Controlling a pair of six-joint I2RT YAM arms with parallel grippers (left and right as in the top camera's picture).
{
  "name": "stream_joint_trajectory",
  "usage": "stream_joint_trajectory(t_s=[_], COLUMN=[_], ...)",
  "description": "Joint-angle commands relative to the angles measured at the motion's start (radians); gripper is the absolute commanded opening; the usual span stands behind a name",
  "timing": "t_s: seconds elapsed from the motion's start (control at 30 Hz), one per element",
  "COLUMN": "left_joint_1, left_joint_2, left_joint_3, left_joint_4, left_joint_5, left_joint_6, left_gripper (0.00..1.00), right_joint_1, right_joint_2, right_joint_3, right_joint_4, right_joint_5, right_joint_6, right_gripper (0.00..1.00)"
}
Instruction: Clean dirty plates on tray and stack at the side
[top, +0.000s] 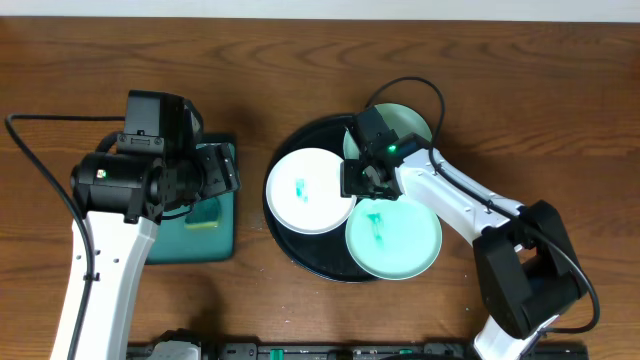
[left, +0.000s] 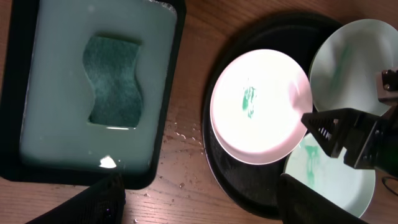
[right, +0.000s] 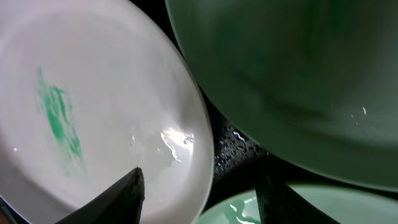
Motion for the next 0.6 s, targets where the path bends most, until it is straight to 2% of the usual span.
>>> stream_joint_trajectory(t_s=[0.0, 0.23, 0.33, 0.43, 0.53, 0.57], left_joint_1=[0.005, 0.005, 0.005, 0.005, 0.005, 0.005], left_joint_2=[0.003, 0.003, 0.003, 0.003, 0.003, 0.003], left_joint_3=[0.022, 0.022, 0.022, 0.022, 0.022, 0.022], left_joint_4=[-0.003, -0.011, -0.011, -0.011, -0.011, -0.011], left_joint_5=[0.009, 0.009, 0.008, 0.008, 0.009, 0.009], left_joint_6=[0.013, 0.013, 0.014, 0.014, 0.013, 0.013], left_gripper=[0.78, 0.78, 0.78, 0.78, 0.78, 0.78], right_joint_1=[-0.006, -0.006, -0.006, -0.006, -0.006, -0.006], right_joint_2=[0.04, 0.118, 0.145, 0.146, 0.146, 0.146], right_joint_3=[0.001, 0.001, 0.001, 0.001, 0.001, 0.001], right_joint_4=[0.023, 0.049, 0.049, 0.049, 0.047, 0.045], right_joint_5=[0.007, -0.056, -0.056, -0.056, -0.056, -0.055], right_joint_6=[0.042, 0.069, 0.069, 0.069, 0.069, 0.069], right_gripper=[0.55, 0.49, 0.4, 0.24, 0.02, 0.01])
